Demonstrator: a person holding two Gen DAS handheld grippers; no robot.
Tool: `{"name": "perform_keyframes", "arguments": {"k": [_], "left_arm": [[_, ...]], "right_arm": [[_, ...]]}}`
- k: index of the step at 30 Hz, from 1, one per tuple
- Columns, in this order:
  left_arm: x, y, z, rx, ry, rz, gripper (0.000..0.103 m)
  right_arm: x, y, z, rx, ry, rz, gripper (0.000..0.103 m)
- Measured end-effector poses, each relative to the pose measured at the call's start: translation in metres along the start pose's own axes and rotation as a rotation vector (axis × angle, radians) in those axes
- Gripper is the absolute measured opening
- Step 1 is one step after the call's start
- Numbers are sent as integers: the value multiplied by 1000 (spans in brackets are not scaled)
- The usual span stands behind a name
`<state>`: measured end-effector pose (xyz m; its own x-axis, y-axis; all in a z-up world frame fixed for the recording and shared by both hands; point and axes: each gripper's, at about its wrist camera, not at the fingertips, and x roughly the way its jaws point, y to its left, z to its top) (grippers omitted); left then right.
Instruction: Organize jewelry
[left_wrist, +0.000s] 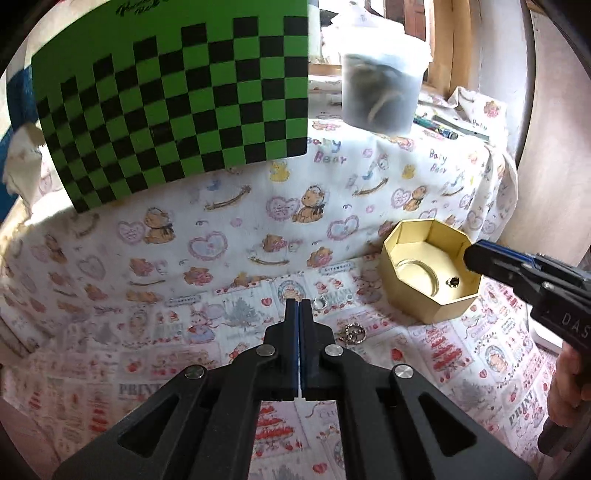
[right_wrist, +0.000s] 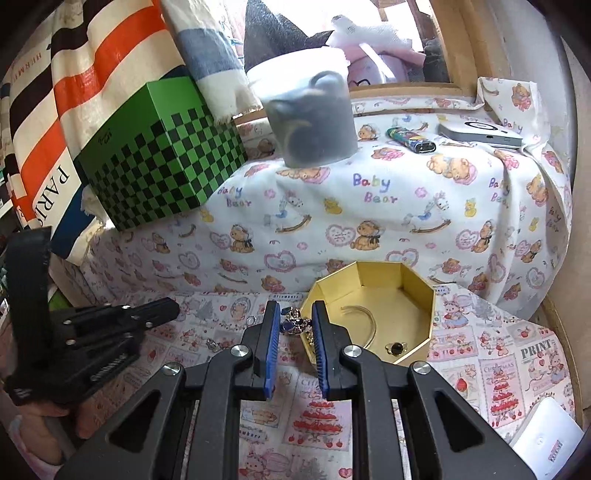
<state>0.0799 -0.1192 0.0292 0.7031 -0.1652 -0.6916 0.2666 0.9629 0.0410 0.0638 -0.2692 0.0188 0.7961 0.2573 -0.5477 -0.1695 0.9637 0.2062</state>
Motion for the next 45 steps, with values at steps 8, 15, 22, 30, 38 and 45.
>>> {"name": "perform_keyframes", "arguments": {"k": [8,15,22,30,38,45], "left_arm": [[60,38,-19,-58,128,-32,58],[90,34,-23,-26,195,-28,44],[93,35,-21,-44,185,-42,16],[53,50,-15,-83,124,-72,16],[-9,36,7,-53,6,-100,16],[-37,15,34,-36,-74,-112,16]], "right_arm": [[1,2,-2,-16,4,-9,19],[2,0,-1,-17,4,-14,19],[2,-3,-1,-12,4,-20,19],[-3,-6,1,-1,-12,-27,19],[-14,-10,5,15,-48,-42,19],[-28,-22,10,56,-95,-59,19]]}}
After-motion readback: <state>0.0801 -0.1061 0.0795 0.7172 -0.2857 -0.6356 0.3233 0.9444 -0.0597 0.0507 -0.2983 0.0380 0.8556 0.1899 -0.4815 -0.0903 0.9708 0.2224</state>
